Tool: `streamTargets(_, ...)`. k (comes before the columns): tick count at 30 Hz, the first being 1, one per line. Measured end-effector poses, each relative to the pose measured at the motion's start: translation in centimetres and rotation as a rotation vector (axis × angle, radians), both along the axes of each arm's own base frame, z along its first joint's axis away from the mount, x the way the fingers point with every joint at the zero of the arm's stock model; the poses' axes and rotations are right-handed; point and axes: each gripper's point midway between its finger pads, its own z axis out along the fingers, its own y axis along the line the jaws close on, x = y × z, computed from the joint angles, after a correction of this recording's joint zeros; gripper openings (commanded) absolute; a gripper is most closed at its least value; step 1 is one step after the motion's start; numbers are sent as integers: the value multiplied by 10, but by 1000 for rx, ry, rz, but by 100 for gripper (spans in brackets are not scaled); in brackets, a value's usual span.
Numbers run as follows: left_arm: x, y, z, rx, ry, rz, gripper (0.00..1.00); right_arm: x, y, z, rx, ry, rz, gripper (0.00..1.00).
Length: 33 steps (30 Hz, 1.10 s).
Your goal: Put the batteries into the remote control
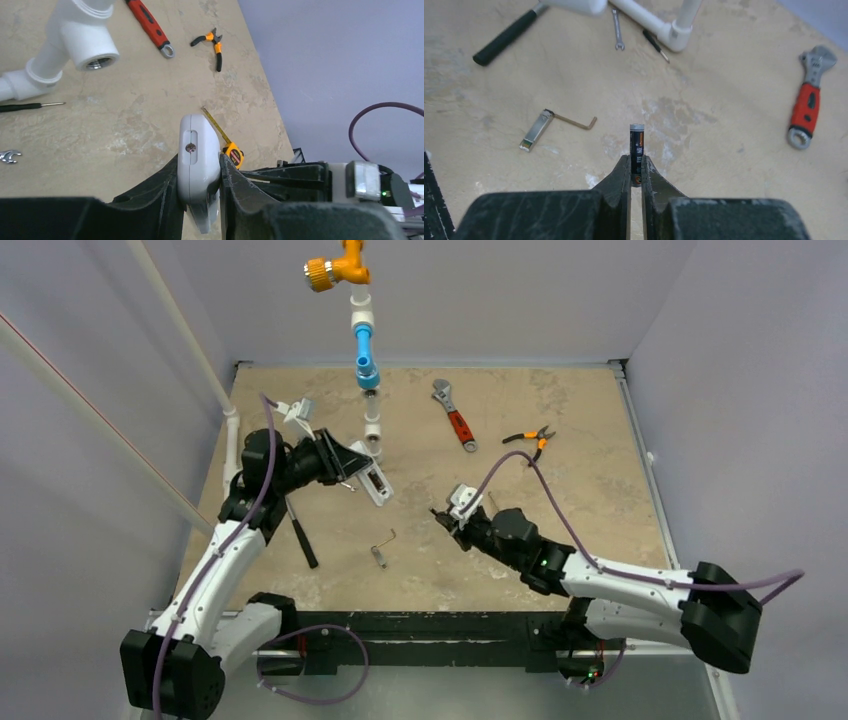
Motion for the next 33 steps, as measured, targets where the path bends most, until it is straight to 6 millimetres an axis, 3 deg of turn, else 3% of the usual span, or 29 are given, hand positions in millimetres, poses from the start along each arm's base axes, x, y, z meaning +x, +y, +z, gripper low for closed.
streamTargets(8,-10,-35,2,-26,-65,-139,0,-27,-13,82,197,-337,160,0)
streamTargets(14,-25,-59,17,-70,-173,-265,0,-47,-17,121,261,-517,261,0)
streamTargets(22,-50,-76,48,-112,-347,-386,0,-68,-21,145,299,-638,354,0)
streamTargets(27,-64,-80,68,-137,-448,-442,0,-74,-19,143,283,-653,395,0)
streamTargets(33,-75,-84,74,-153,-504,-496,0,-76,-18,148,267,-667,412,0)
